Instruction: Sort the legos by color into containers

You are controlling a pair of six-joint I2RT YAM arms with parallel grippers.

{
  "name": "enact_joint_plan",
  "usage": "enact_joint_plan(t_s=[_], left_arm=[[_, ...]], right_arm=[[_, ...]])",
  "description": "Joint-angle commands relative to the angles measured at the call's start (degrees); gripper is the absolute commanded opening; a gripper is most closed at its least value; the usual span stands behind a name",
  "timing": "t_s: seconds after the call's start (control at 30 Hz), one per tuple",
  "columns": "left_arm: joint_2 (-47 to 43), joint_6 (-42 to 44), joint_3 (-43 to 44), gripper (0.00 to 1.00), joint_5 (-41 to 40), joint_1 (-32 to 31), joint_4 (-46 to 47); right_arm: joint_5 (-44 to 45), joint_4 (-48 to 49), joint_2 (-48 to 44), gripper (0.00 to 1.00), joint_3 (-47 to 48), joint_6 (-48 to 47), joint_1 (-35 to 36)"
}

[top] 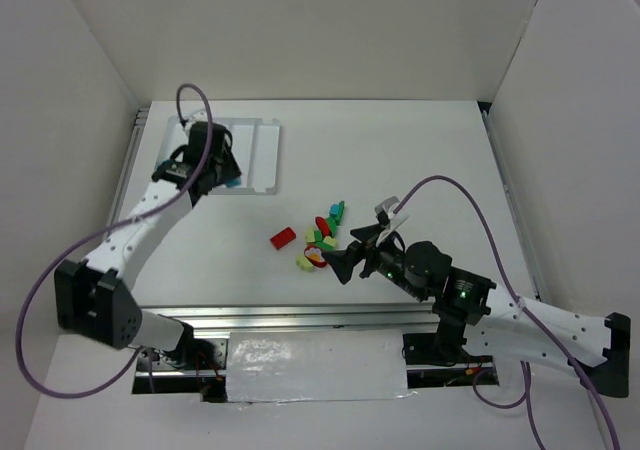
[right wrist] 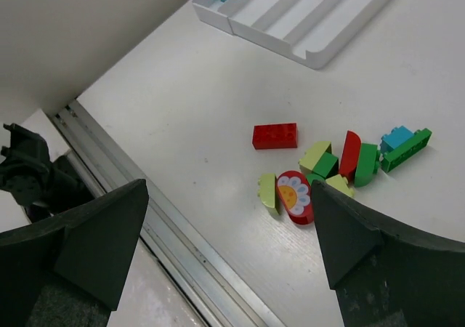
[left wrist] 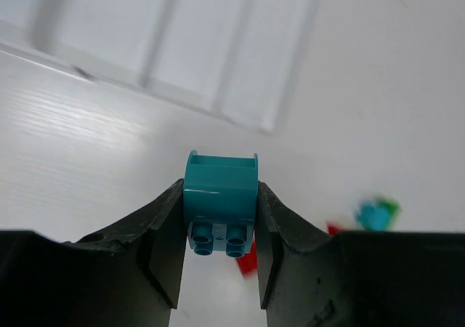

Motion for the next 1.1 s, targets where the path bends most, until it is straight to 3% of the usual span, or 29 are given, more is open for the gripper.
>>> enact_joint_plan(t_s=[0.0, 0.07, 0.1, 0.13, 0.23, 0.33, 0.5, 0.6, 0.7, 0.83, 0.93, 1.03, 1.07], left_arm=[[10.91, 1.98, 10.69, 0.00, -7.87, 10.52, -5.24], [19.96, 2.68, 20.01, 0.00, -9.46, 13.36, -4.90], [23.85, 5.12, 20.04, 0.00, -10.42, 13.36, -5.94], [27.46, 6.97, 33.97, 0.00, -14.87, 16.49, -9.43], [44.92, 8.13, 52.48, 0.00, -17.47, 20.63, -17.26], [49.72, 10.75, 59.05, 0.00, -17.55, 22.84, -15.55], [50.43, 15.42, 54.59, 0.05, -19.22, 23.55, -2.63], [50.43, 18.06, 51.95, 0.08, -16.16, 23.64, 2.29], [50.69, 17.98, 49.50, 0.17, -15.18, 23.55, 4.93], [53.76, 18.68, 49.75, 0.23, -15.00, 23.73, 5.30], [55.44, 18.59, 50.45, 0.40, -17.46, 23.90, 4.68], [55.70, 18.24, 50.45, 0.51, -17.55, 24.43, 4.24], [55.71, 18.15, 50.37, 0.61, -17.47, 24.43, 4.33]], right_arm=[[1.10, -3.26, -0.92, 1.00, 0.91, 3.11, -0.17], [-0.38, -3.88, -1.36, 1.00, 0.39, 4.51, -0.17], [-1.01, -3.96, -1.45, 1.00, 0.21, 4.95, -0.09], [-1.53, -4.14, -1.62, 1.00, -0.06, 5.83, -0.09], [-3.64, -3.71, -2.24, 1.00, -1.63, 7.15, 0.35], [-4.52, -3.44, -2.33, 1.00, -2.26, 7.42, 0.61], [-5.32, -5.72, -1.19, 1.00, -0.50, 6.98, 0.88], [-5.14, -7.30, -0.92, 1.00, 0.82, 6.28, 0.97], [-5.14, -7.13, -1.01, 1.00, 1.43, 5.93, 0.97], [-5.93, -6.60, -0.75, 1.00, 1.79, 5.58, 0.79], [-5.76, -7.21, -0.22, 1.00, 2.05, 5.31, 0.97], [-6.02, -8.27, 0.04, 1.00, 2.31, 5.14, 0.97], [-6.37, -8.36, 0.13, 1.00, 2.31, 5.05, 0.97]])
